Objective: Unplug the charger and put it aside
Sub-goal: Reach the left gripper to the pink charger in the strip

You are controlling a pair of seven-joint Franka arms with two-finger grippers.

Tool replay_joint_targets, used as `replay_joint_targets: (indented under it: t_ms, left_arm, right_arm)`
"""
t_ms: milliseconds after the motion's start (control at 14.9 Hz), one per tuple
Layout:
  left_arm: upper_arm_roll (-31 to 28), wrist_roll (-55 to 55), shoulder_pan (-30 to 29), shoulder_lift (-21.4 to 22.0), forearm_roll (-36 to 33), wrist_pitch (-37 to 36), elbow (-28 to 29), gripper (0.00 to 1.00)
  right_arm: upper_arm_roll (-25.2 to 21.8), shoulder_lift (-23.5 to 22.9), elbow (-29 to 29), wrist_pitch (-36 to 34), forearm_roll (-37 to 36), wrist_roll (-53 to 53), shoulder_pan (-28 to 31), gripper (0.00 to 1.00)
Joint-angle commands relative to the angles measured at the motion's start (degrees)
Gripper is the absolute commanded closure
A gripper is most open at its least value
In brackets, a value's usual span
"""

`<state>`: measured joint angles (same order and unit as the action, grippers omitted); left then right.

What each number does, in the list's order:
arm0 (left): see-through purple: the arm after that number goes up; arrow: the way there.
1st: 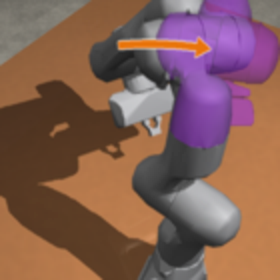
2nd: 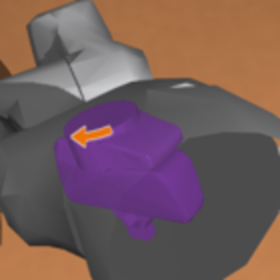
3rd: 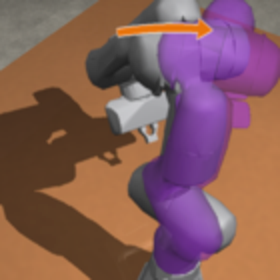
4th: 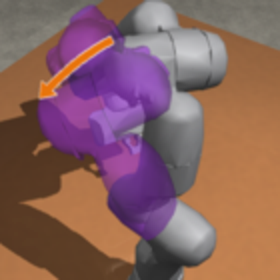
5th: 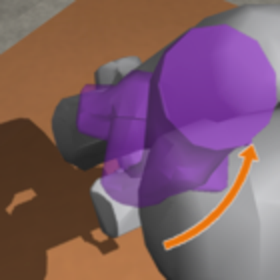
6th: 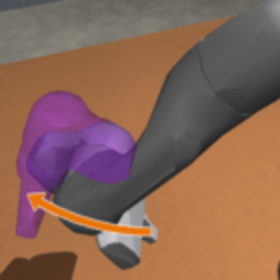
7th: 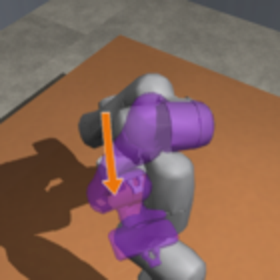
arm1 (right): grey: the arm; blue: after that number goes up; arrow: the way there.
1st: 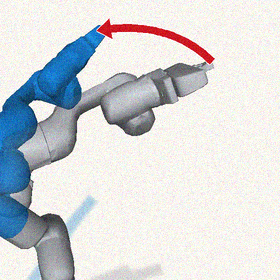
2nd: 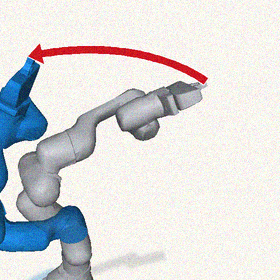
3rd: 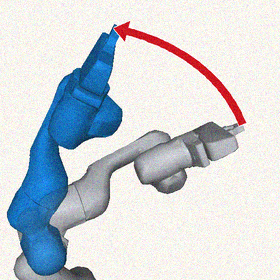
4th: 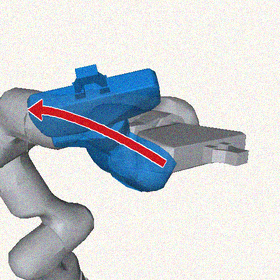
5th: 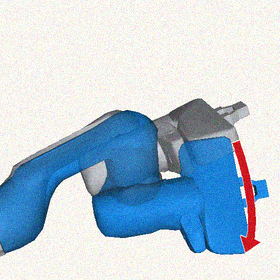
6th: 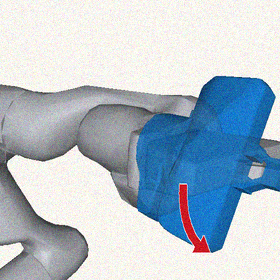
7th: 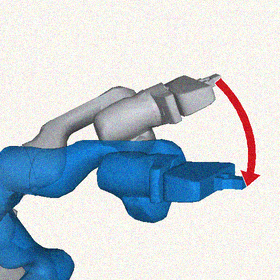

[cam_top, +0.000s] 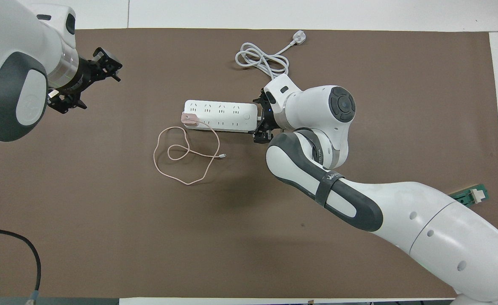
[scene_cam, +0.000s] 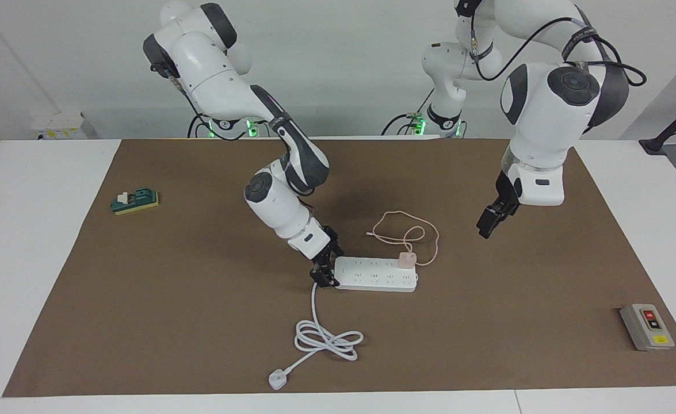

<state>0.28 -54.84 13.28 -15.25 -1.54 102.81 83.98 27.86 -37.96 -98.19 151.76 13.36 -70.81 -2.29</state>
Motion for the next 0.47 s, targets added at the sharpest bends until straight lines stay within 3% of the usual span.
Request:
replay_joint_targets:
  t_ms: [0,401]
  left_arm:
    - [-0.63,-11.12,0.61,-0.84,3.64,-1.63,-1.46,0.00]
    - [-0.55,-28.19,2.45,-1.54,3.74,-1.47,-1.37,0.00]
  right_arm:
    - [0.88,-2.29,1.60,-1.37,-0.97,-3.71,0.27,0.00]
    - [1.32,-3.26,3.27,-3.58,-0.44,-4.51,-0.17,0.00]
